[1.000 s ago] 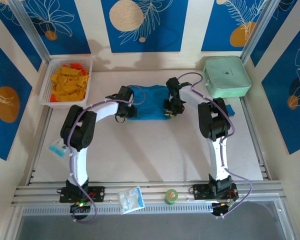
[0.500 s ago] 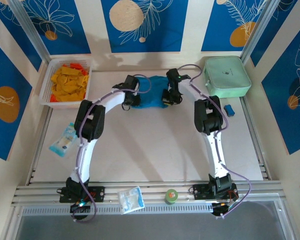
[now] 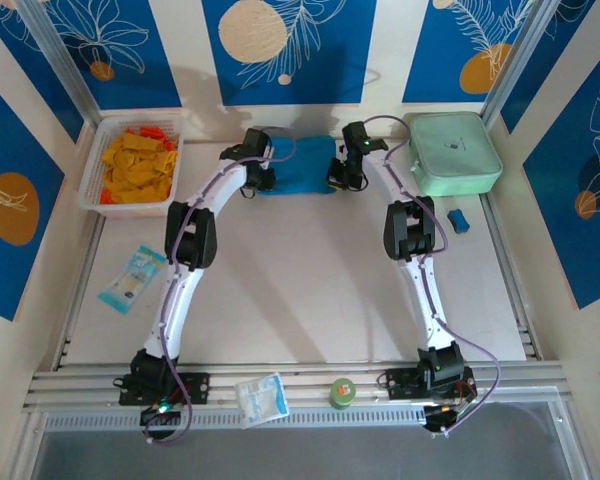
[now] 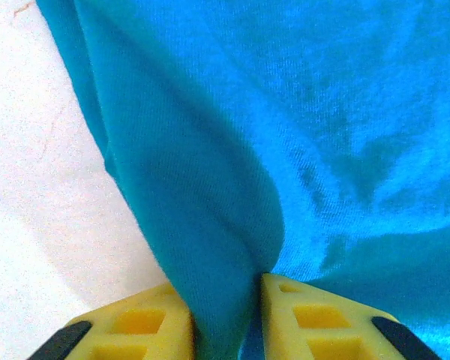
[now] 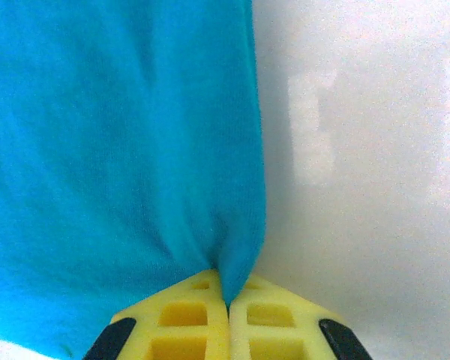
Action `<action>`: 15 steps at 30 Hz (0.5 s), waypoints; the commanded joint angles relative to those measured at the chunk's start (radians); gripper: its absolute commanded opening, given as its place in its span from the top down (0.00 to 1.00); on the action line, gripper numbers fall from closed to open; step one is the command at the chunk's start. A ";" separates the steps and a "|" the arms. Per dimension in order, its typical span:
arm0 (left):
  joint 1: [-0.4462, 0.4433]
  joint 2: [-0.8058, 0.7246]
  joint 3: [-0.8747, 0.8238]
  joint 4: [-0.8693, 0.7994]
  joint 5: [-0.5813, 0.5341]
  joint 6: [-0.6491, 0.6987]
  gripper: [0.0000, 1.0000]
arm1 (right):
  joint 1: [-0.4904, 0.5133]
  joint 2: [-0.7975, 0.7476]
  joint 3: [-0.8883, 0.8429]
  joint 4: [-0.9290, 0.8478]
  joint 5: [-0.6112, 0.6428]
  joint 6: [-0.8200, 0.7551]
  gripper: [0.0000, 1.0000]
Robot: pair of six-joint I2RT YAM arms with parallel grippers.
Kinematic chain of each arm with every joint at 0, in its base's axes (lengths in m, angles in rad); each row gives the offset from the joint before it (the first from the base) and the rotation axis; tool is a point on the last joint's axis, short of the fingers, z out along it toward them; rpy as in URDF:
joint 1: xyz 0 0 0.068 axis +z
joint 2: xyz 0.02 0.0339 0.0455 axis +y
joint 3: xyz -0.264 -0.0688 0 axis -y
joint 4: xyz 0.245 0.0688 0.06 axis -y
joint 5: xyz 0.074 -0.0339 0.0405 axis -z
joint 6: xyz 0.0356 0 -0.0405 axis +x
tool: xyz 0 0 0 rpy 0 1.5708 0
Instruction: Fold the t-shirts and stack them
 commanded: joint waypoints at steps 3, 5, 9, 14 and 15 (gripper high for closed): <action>0.022 0.037 0.022 -0.041 0.005 0.056 0.63 | -0.020 0.060 0.001 -0.052 -0.033 -0.022 1.00; 0.022 0.034 0.022 -0.031 0.008 0.059 0.57 | -0.019 0.061 0.000 -0.050 -0.040 -0.025 0.93; 0.022 0.017 0.020 -0.014 0.009 0.063 0.52 | -0.020 0.056 0.020 -0.059 -0.050 -0.032 0.69; 0.019 -0.050 0.005 0.021 0.002 0.081 0.40 | -0.028 0.020 0.075 -0.106 -0.053 -0.060 0.51; 0.019 -0.074 -0.005 0.034 0.000 0.086 0.35 | -0.030 0.000 0.075 -0.110 -0.053 -0.065 0.47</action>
